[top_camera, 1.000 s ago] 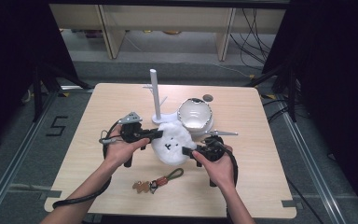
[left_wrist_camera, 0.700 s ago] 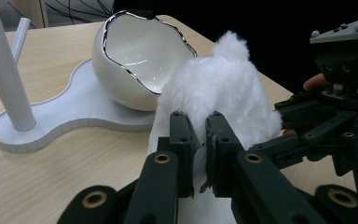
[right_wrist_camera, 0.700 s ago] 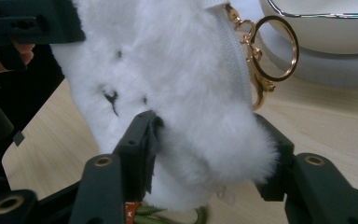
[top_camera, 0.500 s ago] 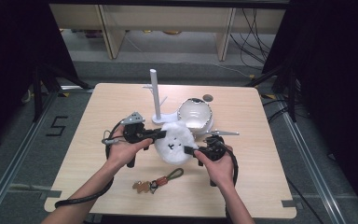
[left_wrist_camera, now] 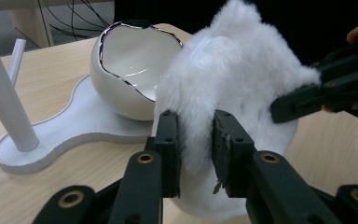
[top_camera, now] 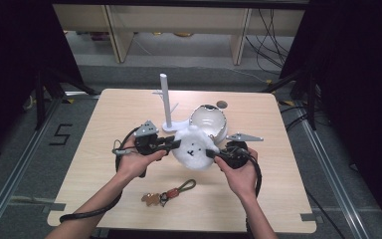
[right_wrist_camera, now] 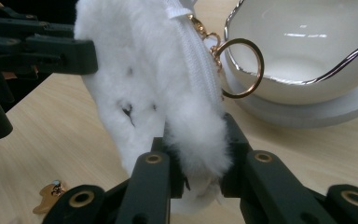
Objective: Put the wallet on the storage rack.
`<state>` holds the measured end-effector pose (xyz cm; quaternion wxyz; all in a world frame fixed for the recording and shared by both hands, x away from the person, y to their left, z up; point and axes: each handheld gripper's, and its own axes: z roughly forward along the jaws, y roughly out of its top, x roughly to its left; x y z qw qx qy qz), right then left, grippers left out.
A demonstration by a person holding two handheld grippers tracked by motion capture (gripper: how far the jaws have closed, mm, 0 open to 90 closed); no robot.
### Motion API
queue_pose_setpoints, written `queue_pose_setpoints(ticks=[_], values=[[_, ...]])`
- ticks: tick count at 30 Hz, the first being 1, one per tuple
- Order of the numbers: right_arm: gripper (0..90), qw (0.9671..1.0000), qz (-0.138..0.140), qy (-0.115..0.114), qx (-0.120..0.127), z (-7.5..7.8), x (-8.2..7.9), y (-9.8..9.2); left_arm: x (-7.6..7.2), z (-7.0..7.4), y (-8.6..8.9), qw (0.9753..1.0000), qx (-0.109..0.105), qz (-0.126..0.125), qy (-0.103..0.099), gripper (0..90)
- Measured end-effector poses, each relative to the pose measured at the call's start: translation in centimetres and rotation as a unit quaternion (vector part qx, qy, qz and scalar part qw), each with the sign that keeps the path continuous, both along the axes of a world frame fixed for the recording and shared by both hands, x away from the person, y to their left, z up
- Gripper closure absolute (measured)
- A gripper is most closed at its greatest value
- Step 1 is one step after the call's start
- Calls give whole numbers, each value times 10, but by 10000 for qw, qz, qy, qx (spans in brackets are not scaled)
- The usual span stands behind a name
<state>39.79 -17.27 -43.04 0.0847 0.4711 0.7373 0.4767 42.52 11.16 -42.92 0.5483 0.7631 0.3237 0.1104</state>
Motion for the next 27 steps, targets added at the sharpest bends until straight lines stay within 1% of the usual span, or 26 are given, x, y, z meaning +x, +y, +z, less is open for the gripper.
queue_pose_setpoints(ticks=[1,2,3,4,5,6,7,8,9,11,12,13,14,15,16,17,18,19,20,21,22,23,24,25,26,27], values=[[777,10000,-8,-15,-41,2,0,-1,0,0,0,10000,24,-8,-16,712],[777,9998,14,-135,-114,3,1,-2,0,0,0,10000,24,-8,-16,708],[777,9998,3,-140,-138,5,1,-3,0,0,0,10000,32,-60,-62,698],[777,9998,-9,-154,-141,7,0,-3,0,0,0,10000,32,-60,-62,683],[778,9996,-45,-199,-175,9,1,-4,-1,1,1,9999,90,20,-60,646],[780,9995,-1,-255,-187,10,1,-5,0,1,3,9999,109,18,-61,630],[782,9996,-78,-241,-157,12,1,-6,0,1,4,9999,102,-3,-55,605],[782,9996,-78,-241,-157,12,1,-6,0,1,4,9999,102,-3,-55,589],[782,9990,-178,-350,-231,18,3,-10,-4,1,9,9996,243,39,-105,573],[782,9990,-269,-278,-218,24,3,-12,-7,1,14,9993,352,50,-136,544],[782,9981,-189,-465,-356,26,7,-16,-8,0,16,9991,399,50,-142,530],[782,9982,-194,-438,-365,29,9,-18,-10,-1,21,9987,478,66,-150,515],[782,9981,-284,-395,-365,33,10,-20,-12,-1,24,9982,576,100,-156,501],[782,9978,-312,-409,-418,36,12,-22,-13,-1,28,9977,645,115,-165,488],[782,9969,-255,-512,-532,39,16,-26,-14,-2,31,9975,678,115,-154,477],[782,9971,-324,-471,-506,41,17,-27,-16,-3,33,9971,738,145,-146,467],[782,9956,-323,-582,-666,43,20,-31,-16,-3,37,9968,775,126,-147,459],[782,9956,-323,-582,-666,43,20,-31,-16,-3,37,9968,775,126,-147,452],[781,9959,-384,-539,-623,47,24,-34,-19,-4,43,9957,900,158,-127,444],[781,9959,-435,-509,-612,49,26,-35,-20,-4,45,9956,914,160,-132,440],[781,9954,-382,-571,-675,51,29,-37,-21,-5,48,9957,908,135,-142,436],[781,9952,-475,-535,-664,52,30,-37,-22,-5,49,9950,976,186,-117,432],[781,9952,-475,-535,-664,52,30,-37,-22,-5,49,9950,976,186,-117,428],[781,9946,-397,-602,-749,54,35,-39,-23,-6,52,9948,994,152,-128,423],[781,9947,-448,-558,-738,55,36,-39,-24,-5,54,9939,1080,194,-116,420],[781,9946,-441,-573,-746,55,37,-40,-25,-5,56,9933,1129,192,-131,414]])
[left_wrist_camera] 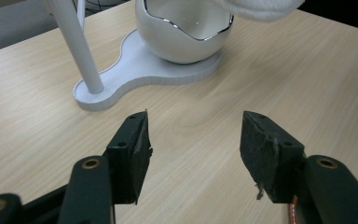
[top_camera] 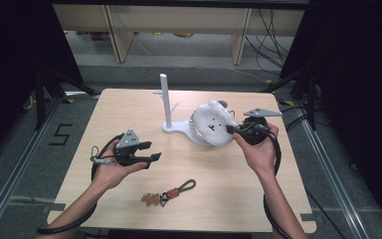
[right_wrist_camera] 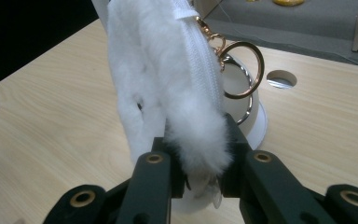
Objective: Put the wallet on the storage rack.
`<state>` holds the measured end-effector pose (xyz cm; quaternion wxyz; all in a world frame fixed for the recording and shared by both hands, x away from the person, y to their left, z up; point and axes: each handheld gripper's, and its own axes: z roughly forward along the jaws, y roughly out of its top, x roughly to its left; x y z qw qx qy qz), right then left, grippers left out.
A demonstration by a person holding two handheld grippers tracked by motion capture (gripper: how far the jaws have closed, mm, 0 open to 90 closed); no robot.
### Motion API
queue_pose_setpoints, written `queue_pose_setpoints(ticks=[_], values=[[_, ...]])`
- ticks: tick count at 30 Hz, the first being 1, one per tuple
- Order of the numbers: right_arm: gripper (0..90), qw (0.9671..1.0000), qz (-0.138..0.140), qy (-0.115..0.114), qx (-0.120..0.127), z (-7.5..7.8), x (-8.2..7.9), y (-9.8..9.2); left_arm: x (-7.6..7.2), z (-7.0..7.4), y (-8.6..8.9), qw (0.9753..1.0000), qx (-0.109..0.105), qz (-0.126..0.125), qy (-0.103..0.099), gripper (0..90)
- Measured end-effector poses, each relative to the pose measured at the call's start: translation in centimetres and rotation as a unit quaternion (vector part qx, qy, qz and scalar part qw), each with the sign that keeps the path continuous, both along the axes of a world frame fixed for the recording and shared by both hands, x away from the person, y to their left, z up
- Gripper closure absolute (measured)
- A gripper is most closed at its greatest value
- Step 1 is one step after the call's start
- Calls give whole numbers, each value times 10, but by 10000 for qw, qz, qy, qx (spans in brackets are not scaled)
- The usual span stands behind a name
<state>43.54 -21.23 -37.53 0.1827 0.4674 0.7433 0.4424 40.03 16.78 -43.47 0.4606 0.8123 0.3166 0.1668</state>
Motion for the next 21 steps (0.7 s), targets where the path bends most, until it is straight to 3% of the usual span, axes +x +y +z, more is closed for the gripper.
queue_pose_setpoints(ticks=[6,7,8,10,11,12,13,14,17,18,19,21], values=[[781,10000,28,-13,-59,2,11,0,-6,0,12,9998,158,75,-17,393],[781,10000,-34,35,-29,2,11,2,-7,-1,14,9999,106,68,-30,391],[781,9999,-81,90,8,2,12,4,-8,-1,17,9998,206,40,-14,390],[781,10000,23,-24,-93,2,18,3,-11,-3,19,9999,98,99,49,386],[781,10000,-40,46,-24,3,18,5,-11,-3,22,9998,182,49,67,385],[781,9999,-61,104,-84,4,19,5,-13,-4,22,9998,115,121,85,383],[780,9999,36,-15,-124,3,23,5,-14,-5,23,9999,92,119,75,382],[781,9999,-37,57,-79,4,24,7,-14,-6,25,9997,182,112,69,381],[780,9999,-13,44,-106,4,30,8,-15,-8,26,9998,93,179,90,380],[780,9998,-13,76,-176,6,32,8,-16,-8,29,9996,197,127,140,379],[780,9999,-39,66,-111,5,34,10,-16,-9,28,9997,72,171,135,379],[780,9999,-23,90,-128,5,36,10,-16,-10,29,9997,71,192,134,379]])
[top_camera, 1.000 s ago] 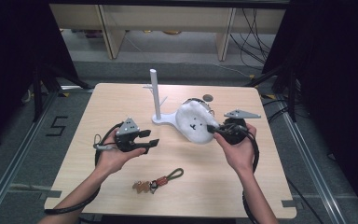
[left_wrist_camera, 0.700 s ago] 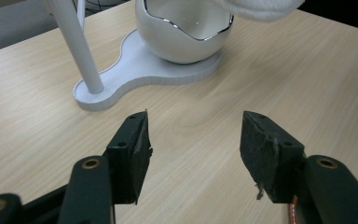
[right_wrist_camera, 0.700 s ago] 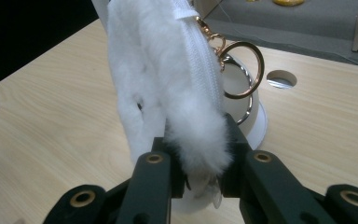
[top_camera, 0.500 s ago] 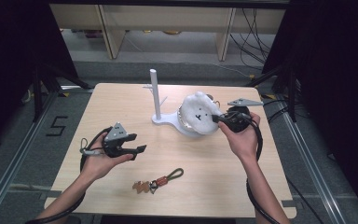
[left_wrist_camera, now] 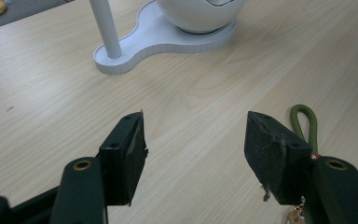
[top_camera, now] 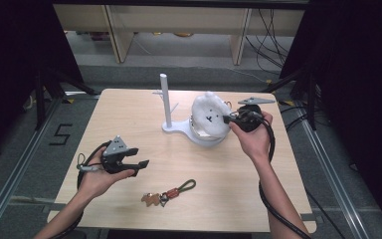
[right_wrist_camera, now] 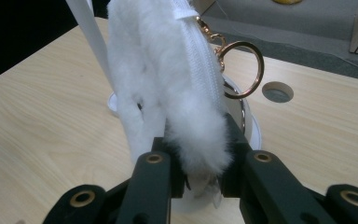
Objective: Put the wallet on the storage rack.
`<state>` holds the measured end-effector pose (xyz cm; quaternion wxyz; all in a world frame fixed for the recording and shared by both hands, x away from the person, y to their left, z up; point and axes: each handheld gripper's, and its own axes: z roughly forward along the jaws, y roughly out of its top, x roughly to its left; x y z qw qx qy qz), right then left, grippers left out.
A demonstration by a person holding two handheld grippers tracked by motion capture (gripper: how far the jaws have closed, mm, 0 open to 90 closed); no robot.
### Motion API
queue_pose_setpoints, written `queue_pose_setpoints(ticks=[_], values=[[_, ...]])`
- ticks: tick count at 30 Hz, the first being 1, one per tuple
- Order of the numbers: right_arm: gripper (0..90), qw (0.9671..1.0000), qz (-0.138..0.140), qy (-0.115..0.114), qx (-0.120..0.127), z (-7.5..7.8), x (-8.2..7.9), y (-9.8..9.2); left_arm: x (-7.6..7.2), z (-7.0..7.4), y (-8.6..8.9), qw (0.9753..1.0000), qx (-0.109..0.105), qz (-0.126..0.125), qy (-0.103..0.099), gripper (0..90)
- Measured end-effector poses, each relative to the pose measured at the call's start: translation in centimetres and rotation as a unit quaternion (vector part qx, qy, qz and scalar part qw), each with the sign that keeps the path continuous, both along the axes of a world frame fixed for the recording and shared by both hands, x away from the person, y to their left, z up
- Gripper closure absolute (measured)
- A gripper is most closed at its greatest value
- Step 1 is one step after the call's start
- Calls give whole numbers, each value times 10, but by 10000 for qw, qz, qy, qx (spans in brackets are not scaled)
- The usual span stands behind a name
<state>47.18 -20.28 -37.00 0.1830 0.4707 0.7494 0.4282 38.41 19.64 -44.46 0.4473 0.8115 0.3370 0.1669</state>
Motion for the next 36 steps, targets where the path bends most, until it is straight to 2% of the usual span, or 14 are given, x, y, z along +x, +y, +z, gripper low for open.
queue_pose_setpoints(ticks=[3,4,5,6,8,10,11,17,22,24,27,28,35,36], values=[[780,10000,-50,70,10,-1,7,4,-1,-2,0,10000,12,11,13,378],[779,9999,30,-35,-102,-3,10,2,-1,-2,0,10000,12,11,13,378],[779,9999,-58,101,-54,-2,9,5,-1,-3,-1,10000,44,-48,51,378],[780,10000,4,-20,-89,-4,13,4,-1,-3,-1,10000,44,-48,51,377],[779,10000,-23,30,-63,-6,14,5,-2,-4,-2,9999,38,-40,84,377],[779,9999,-60,66,-77,-8,16,6,-2,-5,-2,9998,155,-98,89,376],[778,9999,-106,115,-74,-8,16,6,-2,-6,-4,9999,37,-44,90,376],[776,9998,-131,4,-153,-15,23,5,-1,-8,-4,9998,126,-148,109,374],[773,9997,-98,60,-200,-18,26,6,-2,-7,-4,9996,198,-140,146,372],[772,9996,-137,58,-257,-18,26,6,-2,-8,-6,9998,90,-83,136,372],[768,9993,-219,231,-183,-21,26,11,-1,-8,-5,9996,187,-159,129,371],[766,9994,-144,86,-299,-23,30,9,-2,-8,-6,9996,185,-160,134,371],[753,9988,-249,202,-376,-28,32,15,-1,-9,-7,9996,195,-165,144,370],[752,9989,-196,123,-417,-29,33,14,-1,-9,-7,9996,195,-165,144,369]])
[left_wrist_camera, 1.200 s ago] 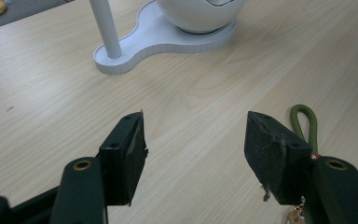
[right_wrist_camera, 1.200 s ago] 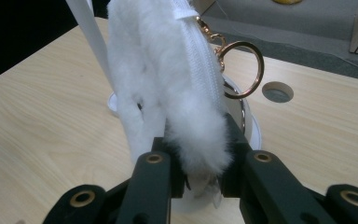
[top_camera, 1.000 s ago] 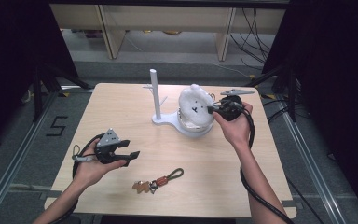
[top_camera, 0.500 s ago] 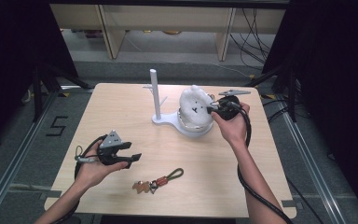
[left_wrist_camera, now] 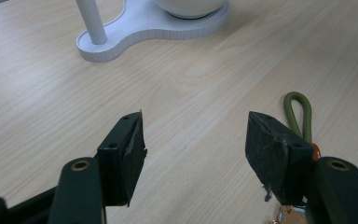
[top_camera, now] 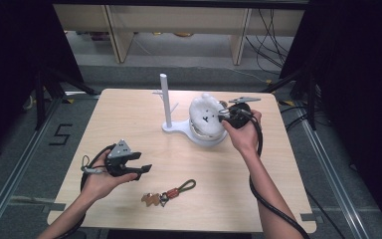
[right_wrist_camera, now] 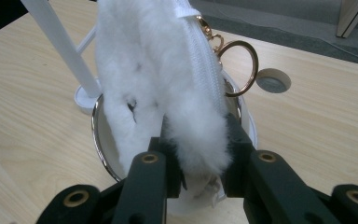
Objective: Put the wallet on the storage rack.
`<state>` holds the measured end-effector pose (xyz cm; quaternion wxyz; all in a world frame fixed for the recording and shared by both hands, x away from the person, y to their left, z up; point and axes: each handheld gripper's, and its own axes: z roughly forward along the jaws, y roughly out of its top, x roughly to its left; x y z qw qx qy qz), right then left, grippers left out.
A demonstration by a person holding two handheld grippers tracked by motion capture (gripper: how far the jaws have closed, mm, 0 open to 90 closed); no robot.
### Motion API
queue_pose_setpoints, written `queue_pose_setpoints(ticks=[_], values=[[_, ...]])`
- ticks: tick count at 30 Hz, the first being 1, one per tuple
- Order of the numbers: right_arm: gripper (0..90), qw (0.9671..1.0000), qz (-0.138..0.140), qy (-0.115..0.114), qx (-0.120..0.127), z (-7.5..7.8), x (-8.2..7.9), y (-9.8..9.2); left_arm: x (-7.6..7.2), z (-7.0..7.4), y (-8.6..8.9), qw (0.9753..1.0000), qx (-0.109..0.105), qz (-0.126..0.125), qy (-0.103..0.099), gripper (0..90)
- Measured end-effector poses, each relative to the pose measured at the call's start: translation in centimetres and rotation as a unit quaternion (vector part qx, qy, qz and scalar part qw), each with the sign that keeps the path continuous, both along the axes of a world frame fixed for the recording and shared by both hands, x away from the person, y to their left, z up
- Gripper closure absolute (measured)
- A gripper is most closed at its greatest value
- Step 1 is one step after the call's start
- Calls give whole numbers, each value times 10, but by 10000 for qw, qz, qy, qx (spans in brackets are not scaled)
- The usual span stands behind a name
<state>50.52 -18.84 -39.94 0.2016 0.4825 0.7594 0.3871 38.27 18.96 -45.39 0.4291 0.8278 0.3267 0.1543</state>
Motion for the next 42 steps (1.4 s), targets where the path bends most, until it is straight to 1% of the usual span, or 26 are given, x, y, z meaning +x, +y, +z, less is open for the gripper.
queue_pose_setpoints(ticks=[1,3,4,5,6,8,9,12,13,14,15,17,20,21,24,26,27,28,31,32,33,37,38,39,40,42], values=[[750,10000,-57,68,9,0,-1,1,0,0,0,10000,13,-8,-1,370],[749,10000,-31,8,-60,0,0,1,0,0,0,10000,11,-5,0,369],[748,9999,-90,58,26,-1,0,4,0,0,0,10000,11,-10,9,369],[746,9999,-77,74,-83,0,-1,3,0,0,0,10000,11,-10,9,369],[742,9999,-56,15,-97,-1,1,3,0,0,0,10000,14,-20,16,369],[738,9999,-113,39,-48,-2,1,5,1,-1,-1,10000,4,-66,58,368],[733,9998,-142,74,-112,-3,1,5,0,-2,-2,10000,-8,-52,34,368],[726,9998,-104,37,-158,-4,2,3,0,-2,-2,10000,-4,-28,32,368],[713,9997,-126,5,-192,-4,3,4,-1,-3,-4,9999,-114,5,59,368],[705,9997,-128,-46,-224,-5,3,3,-1,-3,-4,9999,-114,5,59,368],[694,9996,-166,6,-207,-5,3,4,-1,-3,-3,10000,-24,-55,65,368],[672,9996,-205,-39,-179,-6,3,5,-1,-3,-3,10000,-16,-66,66,367],[642,9995,-194,-66,-253,-6,4,3,0,-3,-3,9999,-16,-80,82,366],[635,9995,-235,-78,-205,-7,5,3,0,-3,-4,9999,-10,-89,91,366],[616,9991,-211,-175,-316,-8,6,1,0,-3,-4,9999,-13,-91,90,366],[591,9993,-293,-75,-208,-7,4,3,-1,-4,-4,9999,-9,-92,88,365],[591,9993,-293,-75,-208,-7,4,3,-1,-4,-5,9999,-63,-91,116,365],[585,9992,-323,-57,-249,-6,3,3,-1,-4,-5,9999,-17,-90,84,365],[552,9991,-365,-114,-191,-5,3,4,-1,-5,-7,9999,-125,-28,94,365],[547,9990,-323,-161,-249,-5,3,3,-1,-4,-5,9999,10,-108,103,365],[542,9991,-294,-124,-262,-4,2,3,-1,-4,-6,9999,12,-116,96,365],[521,9989,-284,-193,-321,-2,2,2,-1,-4,-7,9999,-5,-127,79,364],[502,9989,-378,-110,-241,-2,0,3,-1,-3,-7,9999,-5,-133,78,364],[502,9989,-378,-110,-241,-2,0,3,-1,-3,-7,9999,-5,-133,78,364],[494,9990,-337,-151,-236,-1,0,2,-1,-3,-9,9999,-96,-88,87,364],[465,9988,-477,-87,-99,1,-4,2,-2,-3,-9,9999,-54,-91,82,362]])
